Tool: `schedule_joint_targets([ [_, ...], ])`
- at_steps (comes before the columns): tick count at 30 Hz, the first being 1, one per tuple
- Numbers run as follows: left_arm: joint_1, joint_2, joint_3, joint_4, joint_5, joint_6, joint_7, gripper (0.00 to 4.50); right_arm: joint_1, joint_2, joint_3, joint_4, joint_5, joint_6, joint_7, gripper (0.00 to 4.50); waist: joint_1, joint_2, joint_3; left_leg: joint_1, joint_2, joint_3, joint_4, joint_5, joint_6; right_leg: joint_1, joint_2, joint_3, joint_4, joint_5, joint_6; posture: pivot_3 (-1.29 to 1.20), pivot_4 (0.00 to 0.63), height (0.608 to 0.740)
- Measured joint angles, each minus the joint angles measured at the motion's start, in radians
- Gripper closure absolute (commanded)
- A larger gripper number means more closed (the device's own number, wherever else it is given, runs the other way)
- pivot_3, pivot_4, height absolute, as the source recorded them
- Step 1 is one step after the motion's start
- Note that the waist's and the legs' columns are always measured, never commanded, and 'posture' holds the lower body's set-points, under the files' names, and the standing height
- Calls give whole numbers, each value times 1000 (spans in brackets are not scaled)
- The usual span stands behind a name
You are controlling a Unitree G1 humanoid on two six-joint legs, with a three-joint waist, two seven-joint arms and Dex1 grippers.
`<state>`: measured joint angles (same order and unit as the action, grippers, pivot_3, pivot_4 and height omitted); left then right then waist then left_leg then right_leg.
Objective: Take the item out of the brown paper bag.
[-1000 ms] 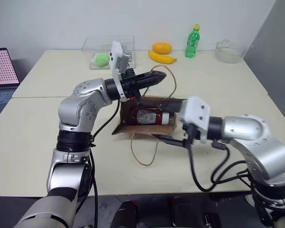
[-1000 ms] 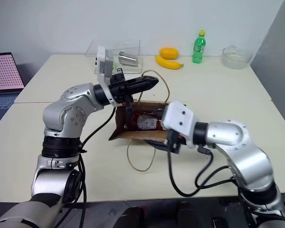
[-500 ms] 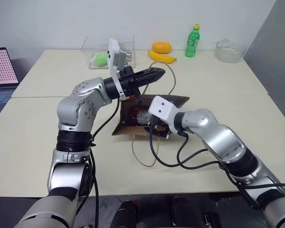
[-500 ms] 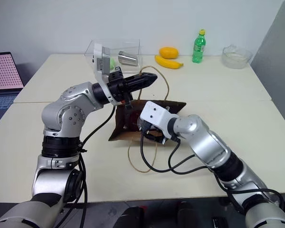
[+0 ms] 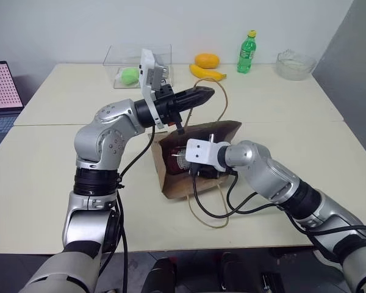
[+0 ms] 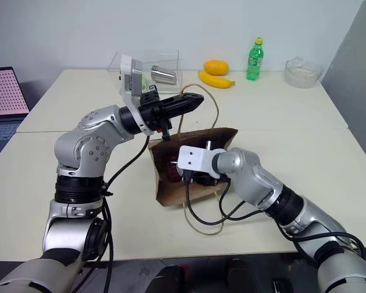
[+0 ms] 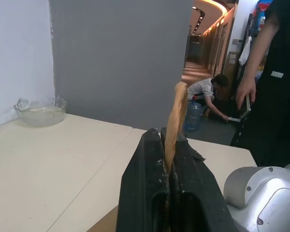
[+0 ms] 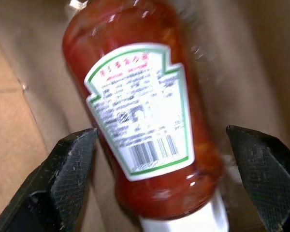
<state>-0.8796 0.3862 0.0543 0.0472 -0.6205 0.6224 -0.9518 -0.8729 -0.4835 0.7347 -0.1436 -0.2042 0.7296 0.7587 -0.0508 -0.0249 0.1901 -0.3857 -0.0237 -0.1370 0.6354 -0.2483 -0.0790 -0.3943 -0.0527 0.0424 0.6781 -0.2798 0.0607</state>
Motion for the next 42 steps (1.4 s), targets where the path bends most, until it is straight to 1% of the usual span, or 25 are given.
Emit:
schedule_joint_targets([
  [6,3,0,0,0,0,-3,-1,4500,-1,6,29,19,-85,-54,28,3,-1,0,0,0,0,0,0,0,-1,0,0,0,0,0,0,0,150,740],
  [15,3,-2,-3,-1,0,-5,-1,4500,-26,95,46,196,-207,-171,25,3,-3,0,0,0,0,0,0,1,-2,0,0,0,0,0,0,0,150,740],
  [18,4,-2,-6,-2,0,-6,-1,4500,-41,115,39,242,-212,-200,26,3,-6,0,0,1,0,0,0,2,-3,0,0,0,1,0,0,0,150,740],
  [21,7,-3,-8,-3,1,-13,-1,4500,-41,130,28,273,-223,-226,25,594,-6,0,0,2,0,0,0,2,-3,1,0,0,1,0,0,0,150,740],
  [23,13,-2,-8,-3,1,-16,-1,4500,-41,135,24,285,-238,-243,24,1180,-6,0,0,2,0,0,0,2,-3,1,0,0,2,0,0,0,150,740],
  [24,16,-2,-8,-3,2,-16,-1,4500,-41,135,22,287,-241,-247,25,1349,-6,0,0,2,0,0,0,2,-4,1,0,0,2,0,0,0,150,740],
  [27,22,-2,-8,-3,3,-21,-1,4500,-29,137,1,287,-245,-265,26,1377,-6,0,0,1,0,0,0,2,-4,1,0,0,1,0,0,0,150,740],
  [31,22,0,-8,-1,9,-37,0,4500,8,128,-45,246,-242,-267,33,1377,-6,0,0,1,0,0,0,2,-4,1,0,0,1,0,0,0,150,740],
  [35,21,2,-8,8,14,-55,1,4500,43,97,-86,173,-238,-253,67,1377,-6,0,0,0,0,0,0,2,-4,0,0,0,1,0,0,0,150,740],
  [42,13,4,-8,52,40,-87,6,4500,120,35,-172,-46,-185,-182,155,1377,-6,0,0,-1,0,0,0,2,-4,-1,0,0,1,0,0,0,150,740],
])
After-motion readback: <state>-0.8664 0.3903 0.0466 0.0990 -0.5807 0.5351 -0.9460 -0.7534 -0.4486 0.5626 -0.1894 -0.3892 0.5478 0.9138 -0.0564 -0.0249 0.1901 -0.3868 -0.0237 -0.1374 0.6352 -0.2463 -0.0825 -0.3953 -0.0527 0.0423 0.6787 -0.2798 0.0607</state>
